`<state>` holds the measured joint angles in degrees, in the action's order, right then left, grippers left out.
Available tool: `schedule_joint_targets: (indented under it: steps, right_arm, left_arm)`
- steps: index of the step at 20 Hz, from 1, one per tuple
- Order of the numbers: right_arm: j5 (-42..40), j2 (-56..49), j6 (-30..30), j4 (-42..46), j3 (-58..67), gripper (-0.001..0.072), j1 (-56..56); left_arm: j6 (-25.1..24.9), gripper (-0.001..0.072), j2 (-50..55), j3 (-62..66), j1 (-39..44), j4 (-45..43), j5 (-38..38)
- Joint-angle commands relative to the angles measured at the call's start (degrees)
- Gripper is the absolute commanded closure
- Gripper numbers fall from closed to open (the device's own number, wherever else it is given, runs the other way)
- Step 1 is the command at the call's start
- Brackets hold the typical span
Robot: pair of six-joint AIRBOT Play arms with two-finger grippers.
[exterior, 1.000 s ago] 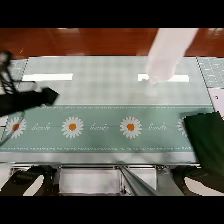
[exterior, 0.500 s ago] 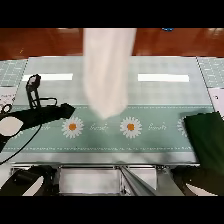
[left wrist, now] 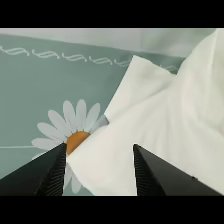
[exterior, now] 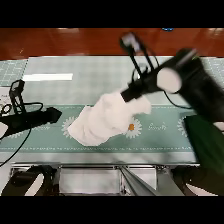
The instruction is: Fold the shirts.
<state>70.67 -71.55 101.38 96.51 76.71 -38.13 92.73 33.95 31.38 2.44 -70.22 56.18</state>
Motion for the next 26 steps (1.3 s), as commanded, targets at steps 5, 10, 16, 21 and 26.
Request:
schedule_joint_targets:
  steps: [5,10,16,21,26]
  right_arm:
    - [2.95,-0.28,3.43,0.04,-15.21,0.0296,16.06]
    - [-1.73,15.41,1.84,-1.57,-23.78,0.0298,43.45]
    - [-10.32,23.80,-23.12,-44.81,-48.50,0.0304,60.52]
    - [-8.98,23.78,-23.98,-44.96,-49.29,0.0304,60.52]
    - [-6.43,23.78,-24.13,-44.98,-49.42,0.0304,60.50]
  left_arm:
    - [-0.76,0.0201,4.20,2.14,-3.89,1.14,0.31]
    - [-4.24,0.0201,4.39,4.76,-24.11,10.62,14.49]
    - [-17.59,0.0201,11.32,-14.10,-23.06,26.77,12.48]
    - [-21.14,0.0200,23.47,-13.18,-20.79,29.38,5.44]
    - [-24.79,0.0200,31.26,-11.45,-9.60,39.80,-3.28]
